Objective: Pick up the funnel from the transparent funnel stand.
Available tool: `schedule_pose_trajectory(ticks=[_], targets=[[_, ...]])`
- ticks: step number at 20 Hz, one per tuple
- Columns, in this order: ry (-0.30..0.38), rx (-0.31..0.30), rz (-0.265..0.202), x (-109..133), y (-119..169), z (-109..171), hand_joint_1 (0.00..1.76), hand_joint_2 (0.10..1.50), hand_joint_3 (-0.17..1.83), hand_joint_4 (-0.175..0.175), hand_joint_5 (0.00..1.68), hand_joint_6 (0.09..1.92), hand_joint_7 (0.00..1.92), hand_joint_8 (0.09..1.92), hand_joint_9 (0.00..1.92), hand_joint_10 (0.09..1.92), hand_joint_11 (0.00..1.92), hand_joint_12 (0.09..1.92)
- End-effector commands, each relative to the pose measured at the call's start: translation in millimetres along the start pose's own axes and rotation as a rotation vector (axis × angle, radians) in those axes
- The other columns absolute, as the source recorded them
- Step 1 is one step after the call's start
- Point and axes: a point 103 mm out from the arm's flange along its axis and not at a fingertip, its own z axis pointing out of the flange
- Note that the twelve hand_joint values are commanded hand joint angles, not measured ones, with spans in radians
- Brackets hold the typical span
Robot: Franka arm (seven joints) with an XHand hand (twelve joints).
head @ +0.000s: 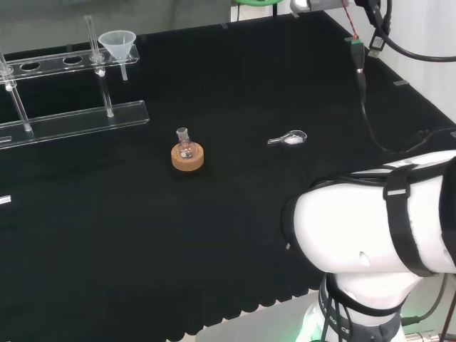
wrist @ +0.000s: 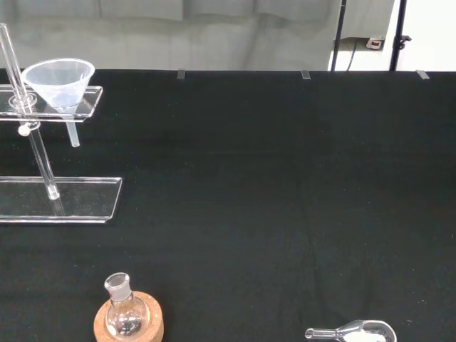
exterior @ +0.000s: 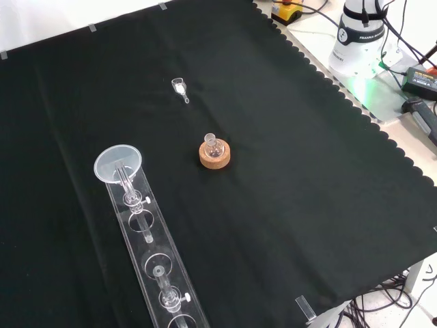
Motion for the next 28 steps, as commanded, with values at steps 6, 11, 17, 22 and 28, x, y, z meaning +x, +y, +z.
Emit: schedule_pose_trajectory(ticks=[6, 11, 17, 22, 28], targets=[[-0.001, -0.011, -0.024, -9, 18, 4, 0.00, 0.73, 0.29, 0.026, 0.00, 0.09, 0.00, 0.09, 0.00, 0.09, 0.00, 0.43], [0.039, -0.068, -0.101, -6, 46, 22, 0.00, 0.74, 0.24, 0.038, 0.00, 0.09, 0.00, 0.09, 0.00, 0.09, 0.00, 0.31], [0.068, -0.080, -0.169, 17, 100, 45, 0.00, 0.75, 0.20, 0.064, 0.00, 0.09, 0.00, 0.09, 0.00, 0.09, 0.00, 0.09], [0.171, -0.128, -0.169, 39, 145, 59, 0.00, 0.74, 0.20, 0.069, 0.00, 0.09, 0.00, 0.09, 0.00, 0.09, 0.00, 0.09], [0.240, -0.166, -0.155, 81, 201, 84, 0.00, 0.74, 0.19, 0.068, 0.00, 0.09, 0.00, 0.09, 0.00, 0.09, 0.00, 0.09]])
